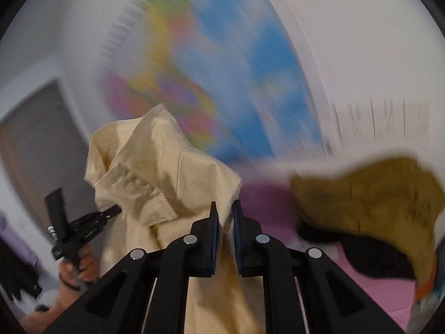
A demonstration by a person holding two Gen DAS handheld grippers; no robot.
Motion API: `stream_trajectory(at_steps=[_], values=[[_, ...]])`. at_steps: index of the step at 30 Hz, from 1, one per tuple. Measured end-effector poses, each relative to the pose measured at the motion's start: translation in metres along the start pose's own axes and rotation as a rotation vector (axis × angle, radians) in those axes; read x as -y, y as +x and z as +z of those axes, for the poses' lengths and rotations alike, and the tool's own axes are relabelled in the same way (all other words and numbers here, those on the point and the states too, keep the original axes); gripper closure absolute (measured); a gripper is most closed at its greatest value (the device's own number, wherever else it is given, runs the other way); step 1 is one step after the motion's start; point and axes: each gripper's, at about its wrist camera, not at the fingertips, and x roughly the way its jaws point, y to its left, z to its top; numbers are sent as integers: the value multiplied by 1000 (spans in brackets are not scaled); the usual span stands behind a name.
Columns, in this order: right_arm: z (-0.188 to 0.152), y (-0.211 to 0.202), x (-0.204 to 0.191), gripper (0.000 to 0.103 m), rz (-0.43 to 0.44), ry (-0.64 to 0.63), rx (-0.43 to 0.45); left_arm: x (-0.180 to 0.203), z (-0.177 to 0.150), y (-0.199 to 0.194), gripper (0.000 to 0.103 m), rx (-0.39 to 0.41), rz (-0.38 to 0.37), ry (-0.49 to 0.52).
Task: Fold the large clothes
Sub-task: 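Lift the cream jacket up with both grippers, shaking it out, then lay the cream jacket onto the bed and open both grippers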
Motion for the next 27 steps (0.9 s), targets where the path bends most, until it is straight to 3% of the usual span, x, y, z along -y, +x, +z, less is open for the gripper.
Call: stream_trajectory(at_steps=[3,5,8,11,12,13,14,16,18,21,25,27], values=[[-14,85,61,93,-48,146,-146,-5,-22,102,99,-177,16,-53],[-32,132,89,93,-118,184,-232,-3,-34,147,99,-257,33,-50],[-32,167,119,87,-143,258,-256,-4,-42,180,99,-318,44,-47],[-25,162,138,58,-207,311,-249,-14,-41,204,92,-401,43,-65],[-25,155,137,38,-216,300,-250,-20,-34,208,88,-415,23,-65],[-25,140,133,32,-219,268,-239,-22,-34,207,73,-420,11,-57],[-29,120,124,31,-206,219,-228,-26,-33,199,51,-395,10,-47],[-36,94,109,18,-187,139,-234,-26,-32,175,28,-317,-5,-11],[-53,67,91,14,-209,63,-250,-26,-31,144,28,-240,-60,32],[-90,37,78,13,-227,10,-303,-17,-37,103,27,-190,-163,83],[-118,31,85,12,-229,44,-333,24,-63,60,22,-191,-370,165],[-122,38,99,13,-222,107,-307,55,-78,48,22,-217,-489,222]])
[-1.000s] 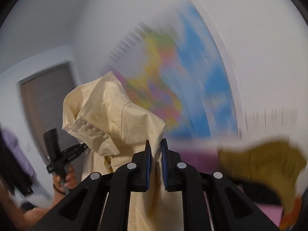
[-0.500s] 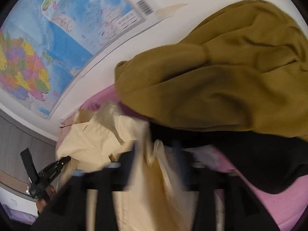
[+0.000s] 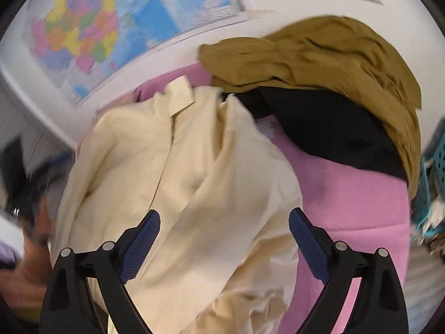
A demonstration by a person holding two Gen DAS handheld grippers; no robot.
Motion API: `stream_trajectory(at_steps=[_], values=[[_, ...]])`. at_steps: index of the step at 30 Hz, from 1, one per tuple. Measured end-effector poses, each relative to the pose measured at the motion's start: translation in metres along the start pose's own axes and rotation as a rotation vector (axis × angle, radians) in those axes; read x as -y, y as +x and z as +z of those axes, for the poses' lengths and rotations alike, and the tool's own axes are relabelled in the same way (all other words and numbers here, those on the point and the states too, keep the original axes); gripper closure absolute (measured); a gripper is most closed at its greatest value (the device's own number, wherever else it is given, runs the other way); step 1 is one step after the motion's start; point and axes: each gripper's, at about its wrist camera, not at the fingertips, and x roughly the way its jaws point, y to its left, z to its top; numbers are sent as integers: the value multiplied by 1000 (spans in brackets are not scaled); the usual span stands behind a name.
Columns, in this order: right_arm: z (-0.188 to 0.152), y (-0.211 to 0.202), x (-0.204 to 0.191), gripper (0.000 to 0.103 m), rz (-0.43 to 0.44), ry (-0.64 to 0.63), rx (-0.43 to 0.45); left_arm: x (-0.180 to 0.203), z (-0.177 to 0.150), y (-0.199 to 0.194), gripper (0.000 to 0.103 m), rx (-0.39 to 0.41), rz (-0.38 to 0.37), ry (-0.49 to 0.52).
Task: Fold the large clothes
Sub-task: 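Lay the cream jacket onto the bed and open both grippers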
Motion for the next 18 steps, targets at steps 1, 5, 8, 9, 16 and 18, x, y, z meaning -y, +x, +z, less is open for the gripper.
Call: stream_trajectory(at_steps=[1,5,8,9,16,18], values=[[2,6,6,27,33,36,-4,13,-4,5,22,-14,-35,27],[13,18,9,101,-4,15,-13,60,-19,22,22,-48,-107,108],[11,-29,39,101,-1,113,132,76,-28,29,22,-74,-188,104],[8,-40,50,101,-11,148,168,82,-33,32,22,-90,-220,107],[-16,-34,101,99,114,358,162,128,-58,67,18,-242,-434,139],[-17,-32,100,98,101,364,164,138,-60,70,17,-269,-483,131]])
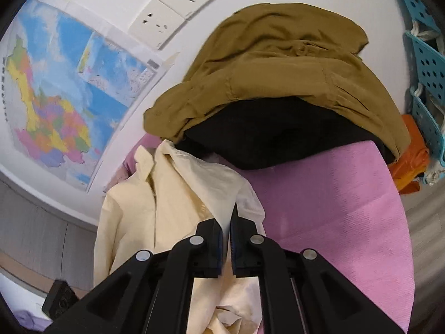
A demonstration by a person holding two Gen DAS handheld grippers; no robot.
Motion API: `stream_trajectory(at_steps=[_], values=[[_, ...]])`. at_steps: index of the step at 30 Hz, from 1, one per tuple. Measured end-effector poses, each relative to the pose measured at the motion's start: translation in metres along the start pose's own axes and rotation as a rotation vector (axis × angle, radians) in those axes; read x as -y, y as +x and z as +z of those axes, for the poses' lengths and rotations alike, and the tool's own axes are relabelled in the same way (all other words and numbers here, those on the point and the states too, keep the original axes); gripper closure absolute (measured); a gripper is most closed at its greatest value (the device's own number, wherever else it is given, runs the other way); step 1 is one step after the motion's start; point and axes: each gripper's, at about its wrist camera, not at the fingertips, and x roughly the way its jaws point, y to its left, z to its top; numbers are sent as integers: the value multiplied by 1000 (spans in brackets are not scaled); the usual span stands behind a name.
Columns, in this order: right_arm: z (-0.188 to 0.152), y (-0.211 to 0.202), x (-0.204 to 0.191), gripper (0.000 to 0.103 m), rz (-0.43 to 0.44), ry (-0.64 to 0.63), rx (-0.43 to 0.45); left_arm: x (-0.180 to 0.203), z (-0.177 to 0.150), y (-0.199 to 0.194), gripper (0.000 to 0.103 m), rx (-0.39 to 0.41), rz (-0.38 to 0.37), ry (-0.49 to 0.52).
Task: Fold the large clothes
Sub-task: 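Lay the cream jacket onto the bed and open both grippers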
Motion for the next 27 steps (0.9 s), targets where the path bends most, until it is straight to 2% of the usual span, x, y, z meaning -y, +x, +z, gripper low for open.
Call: stream_trajectory(at_steps=[2,4,6,8,11,12,13,14,15,16,18,19,21,22,24,26,27], values=[[0,-5,-2,99,-17,-7,31,10,0,1,15,-13,-65,8],[5,-15,-9,100,10,-12,78,21,1,-3,8,-9,-121,22],[12,-26,-17,101,33,-33,121,30,-1,2,7,-21,-139,45],[18,-34,-23,101,32,-51,169,39,-4,5,7,-31,-96,75],[26,-21,-11,99,16,4,107,34,-13,0,15,-12,47,74],[27,-14,-7,93,-16,12,73,28,-15,-9,17,9,86,51],[25,-14,-4,72,-43,20,71,21,-17,-22,19,37,138,28],[24,-15,-4,57,-49,21,72,11,-22,-45,19,94,235,2],[20,-19,-5,28,-42,13,76,2,-26,-62,19,141,326,-19],[15,-24,-7,20,-45,1,84,-10,-34,-88,19,196,470,-60],[3,-36,-17,20,-49,-59,75,-32,-46,-124,16,248,610,-143],[-8,-45,-25,16,-26,-104,66,-41,-52,-138,11,264,675,-178],[-29,-48,-44,5,-8,-181,10,-61,-67,-154,9,221,791,-216],[-39,-49,-52,5,-4,-211,-12,-67,-72,-153,9,189,823,-228],[-65,-43,-72,6,39,-277,-87,-80,-82,-144,9,112,818,-227],[-91,-32,-91,6,6,-363,-144,-84,-93,-134,10,61,801,-184],[-97,-28,-97,7,-13,-393,-152,-85,-95,-130,14,54,811,-162]])
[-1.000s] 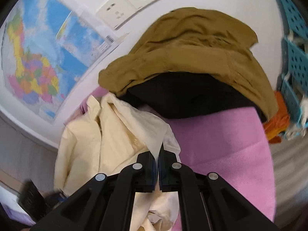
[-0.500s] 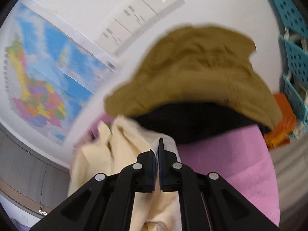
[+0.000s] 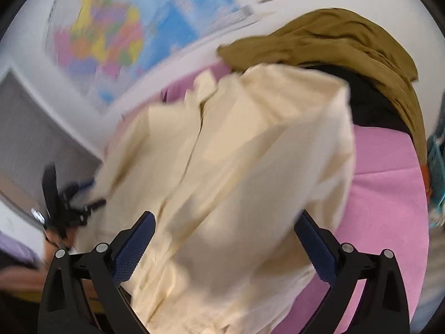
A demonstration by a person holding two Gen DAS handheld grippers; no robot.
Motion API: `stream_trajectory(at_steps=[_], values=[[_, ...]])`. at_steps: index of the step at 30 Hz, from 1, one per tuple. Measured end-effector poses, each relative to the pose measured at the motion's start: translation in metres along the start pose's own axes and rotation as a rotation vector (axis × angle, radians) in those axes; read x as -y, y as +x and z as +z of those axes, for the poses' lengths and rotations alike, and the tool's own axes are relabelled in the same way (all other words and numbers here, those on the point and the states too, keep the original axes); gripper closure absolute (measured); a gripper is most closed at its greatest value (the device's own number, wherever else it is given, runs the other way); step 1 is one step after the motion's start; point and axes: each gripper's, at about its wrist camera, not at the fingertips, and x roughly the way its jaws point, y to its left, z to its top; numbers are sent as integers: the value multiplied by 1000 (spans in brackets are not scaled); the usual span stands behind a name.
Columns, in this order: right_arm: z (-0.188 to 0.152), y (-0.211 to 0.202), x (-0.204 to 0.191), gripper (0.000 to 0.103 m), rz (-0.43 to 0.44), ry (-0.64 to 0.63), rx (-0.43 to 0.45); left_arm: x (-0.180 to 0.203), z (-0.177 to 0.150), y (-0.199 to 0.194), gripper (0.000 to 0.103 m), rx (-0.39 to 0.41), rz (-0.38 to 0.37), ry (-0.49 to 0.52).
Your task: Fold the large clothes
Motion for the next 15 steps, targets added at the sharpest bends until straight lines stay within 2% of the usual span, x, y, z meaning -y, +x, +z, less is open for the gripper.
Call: stream_trajectory(at_steps=[1,2,3,4,5,7,10,12,13,14,15], values=[[-2,4,-7,28,-22,-33,-9,-2,1,3,35,-2,9,7],[-2,6,-10,49,-33,-58,-10,-8,3,5,62,-16,-1,-8],[0,6,-9,76,-54,-62,-11,-14,4,6,71,-23,-20,-36],[3,1,-6,87,-49,-48,2,-25,5,2,88,-14,-25,-70],[6,-7,-3,91,-41,-43,26,-38,7,-2,95,6,-3,-97],[20,-37,8,96,-97,-38,114,-60,16,-14,96,48,49,-157],[37,-82,35,97,-136,24,225,-116,20,-35,96,88,102,-287],[46,-104,59,97,-162,79,267,-148,23,-33,87,68,158,-356],[47,-106,68,97,-161,93,265,-161,23,-27,59,39,197,-388],[48,-106,84,97,-119,137,249,-175,25,-18,29,-7,267,-427],[46,-102,94,96,-93,164,224,-184,25,-12,24,-32,301,-448]])
